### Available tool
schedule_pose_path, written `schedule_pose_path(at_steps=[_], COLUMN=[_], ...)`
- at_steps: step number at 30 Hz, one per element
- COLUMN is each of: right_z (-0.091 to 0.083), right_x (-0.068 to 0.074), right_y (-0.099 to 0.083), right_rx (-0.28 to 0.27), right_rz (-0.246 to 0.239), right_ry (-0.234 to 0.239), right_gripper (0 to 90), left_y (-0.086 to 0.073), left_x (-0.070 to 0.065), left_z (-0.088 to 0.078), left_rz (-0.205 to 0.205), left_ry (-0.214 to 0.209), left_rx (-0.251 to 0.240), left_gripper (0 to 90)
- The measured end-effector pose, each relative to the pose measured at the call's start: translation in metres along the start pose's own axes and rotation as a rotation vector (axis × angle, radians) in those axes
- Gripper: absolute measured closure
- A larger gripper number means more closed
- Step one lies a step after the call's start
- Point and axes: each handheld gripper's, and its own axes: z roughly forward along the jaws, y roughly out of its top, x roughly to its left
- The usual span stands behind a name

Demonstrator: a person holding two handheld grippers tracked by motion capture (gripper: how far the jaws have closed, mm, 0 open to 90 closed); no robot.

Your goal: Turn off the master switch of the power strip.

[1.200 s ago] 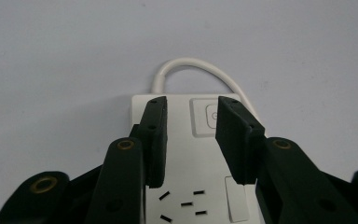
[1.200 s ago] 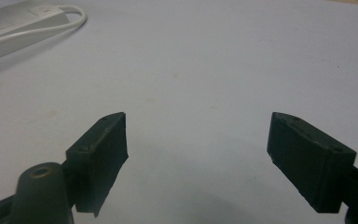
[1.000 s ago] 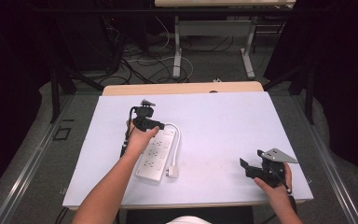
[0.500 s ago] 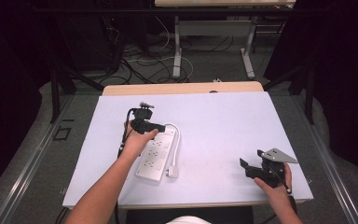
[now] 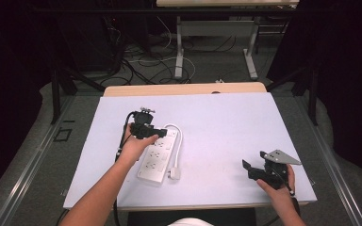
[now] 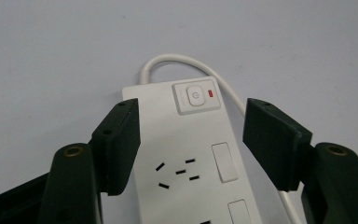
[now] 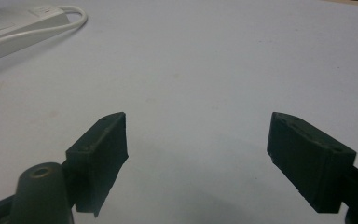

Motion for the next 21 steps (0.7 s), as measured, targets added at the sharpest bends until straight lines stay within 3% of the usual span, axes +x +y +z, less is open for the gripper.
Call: schedule_pose_path(at_steps=[10,21], right_z=[0.0,0.001], right_x=[0.001,0.001], right_y=[0.0,0.0], right_rx=[0.007,-0.003], right_rz=[-0.003,-0.008], right_ry=[-0.001,0.003], right_gripper=[19.3,19.3], left_y=[-0.009,-0.019], left_x=[0.002,0.007], left_z=[-0.014,-0.027], left_rz=[0.039,0.002], left_ry=[-0.001,-0.016], left_rx=[-0.025,-0.03], left_gripper=[29.0,15.7])
